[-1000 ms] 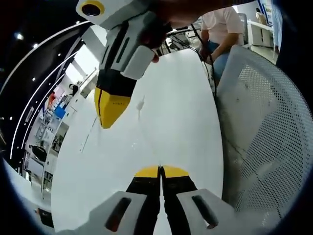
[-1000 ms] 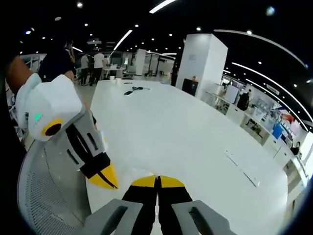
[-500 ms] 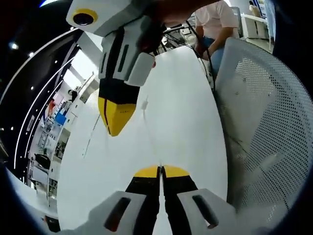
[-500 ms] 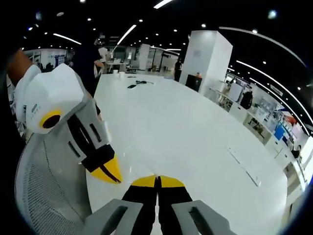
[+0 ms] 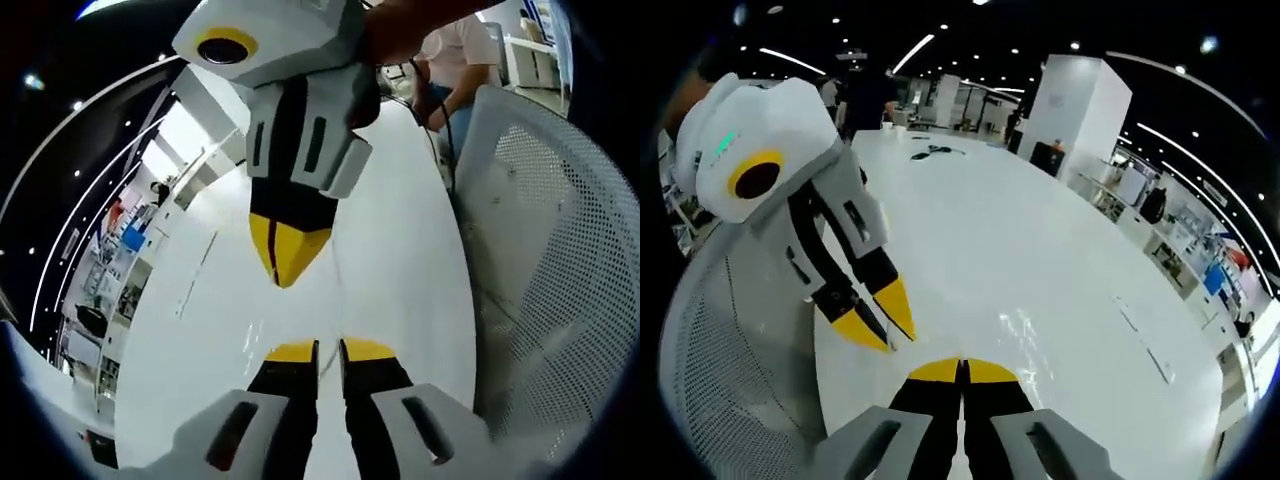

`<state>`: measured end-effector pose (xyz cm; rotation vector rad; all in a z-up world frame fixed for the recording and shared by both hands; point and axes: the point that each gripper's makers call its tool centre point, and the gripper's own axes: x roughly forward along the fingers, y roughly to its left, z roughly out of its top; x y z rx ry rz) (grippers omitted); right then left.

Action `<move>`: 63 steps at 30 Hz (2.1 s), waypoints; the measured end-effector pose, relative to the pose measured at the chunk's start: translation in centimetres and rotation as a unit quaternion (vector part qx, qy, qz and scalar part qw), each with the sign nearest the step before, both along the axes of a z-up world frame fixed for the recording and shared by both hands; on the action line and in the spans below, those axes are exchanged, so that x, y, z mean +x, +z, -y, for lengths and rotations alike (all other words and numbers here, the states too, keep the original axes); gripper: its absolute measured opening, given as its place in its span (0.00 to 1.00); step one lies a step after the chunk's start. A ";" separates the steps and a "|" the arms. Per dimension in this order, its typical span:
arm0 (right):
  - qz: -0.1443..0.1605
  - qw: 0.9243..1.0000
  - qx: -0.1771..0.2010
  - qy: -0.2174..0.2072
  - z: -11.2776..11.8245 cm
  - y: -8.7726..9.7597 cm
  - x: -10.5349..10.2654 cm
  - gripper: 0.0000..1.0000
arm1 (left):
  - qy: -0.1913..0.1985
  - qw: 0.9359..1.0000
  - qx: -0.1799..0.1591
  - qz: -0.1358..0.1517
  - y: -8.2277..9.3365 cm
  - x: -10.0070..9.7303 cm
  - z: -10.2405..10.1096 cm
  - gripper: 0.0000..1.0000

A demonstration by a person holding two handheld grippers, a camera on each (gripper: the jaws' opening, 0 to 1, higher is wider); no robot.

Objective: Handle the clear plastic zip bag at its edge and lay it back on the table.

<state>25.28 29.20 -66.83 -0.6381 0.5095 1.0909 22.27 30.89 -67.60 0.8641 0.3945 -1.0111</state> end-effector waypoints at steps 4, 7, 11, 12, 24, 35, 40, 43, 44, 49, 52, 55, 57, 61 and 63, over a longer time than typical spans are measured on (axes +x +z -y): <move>0.000 1.000 -0.001 0.000 0.1 -0.2 0.0 0.00 | 0.009 1.000 -0.008 0.000 0.1 0.1 -0.2 0.14; -0.001 1.000 -0.004 -0.002 0.3 -0.3 0.0 0.00 | 0.013 1.000 -0.010 0.003 0.1 0.3 -0.5 0.17; -0.001 1.000 -0.008 -0.003 0.5 -0.8 0.1 0.00 | 0.025 1.000 -0.017 0.007 0.4 0.6 -1.0 0.22; -0.001 1.000 -0.008 -0.003 0.6 -0.9 0.1 0.00 | 0.029 0.999 -0.020 0.007 0.4 0.7 -1.1 0.24; 0.008 0.999 -0.031 0.016 0.7 -2.6 -0.3 0.00 | 0.092 0.994 -0.063 0.004 1.4 1.6 -3.5 0.44; 0.028 0.998 -0.053 0.027 1.1 -3.3 0.2 0.00 | 0.165 0.981 -0.097 -0.033 0.5 1.8 -6.4 0.60; 0.037 0.997 -0.060 0.025 1.1 -3.3 0.5 0.00 | 0.195 0.974 -0.107 -0.046 -0.1 1.8 -7.3 0.71; 0.041 0.997 -0.062 0.025 1.2 -3.3 0.7 0.00 | 0.198 0.973 -0.106 -0.049 -0.3 1.7 -7.6 0.74; 0.046 0.996 -0.065 0.027 1.2 -3.3 0.9 0.00 | 0.199 0.973 -0.107 -0.049 -0.3 1.7 -7.7 0.75; 0.040 0.997 -0.063 0.025 1.3 -3.6 1.1 0.00 | 0.209 0.968 -0.122 -0.062 -0.6 1.6 -7.6 0.81; 0.039 0.997 -0.063 0.024 1.4 -3.8 1.4 0.00 | 0.214 0.963 -0.142 -0.079 -0.6 1.4 -7.3 0.85; 0.037 0.997 -0.062 0.023 1.3 -3.8 1.4 0.00 | 0.215 0.960 -0.159 -0.089 -0.7 1.3 -7.2 0.88; 0.038 0.997 -0.064 0.022 1.4 -3.9 1.6 0.00 | 0.217 0.956 -0.171 -0.097 -0.8 1.0 -6.9 0.90; 0.041 0.997 -0.067 0.022 1.4 -4.1 2.0 0.00 | 0.223 0.951 -0.185 -0.107 -1.0 1.0 -7.2 0.94; 0.043 0.996 -0.069 0.025 1.4 -4.3 2.2 0.00 | 0.225 0.950 -0.185 -0.109 -1.1 1.1 -7.4 0.95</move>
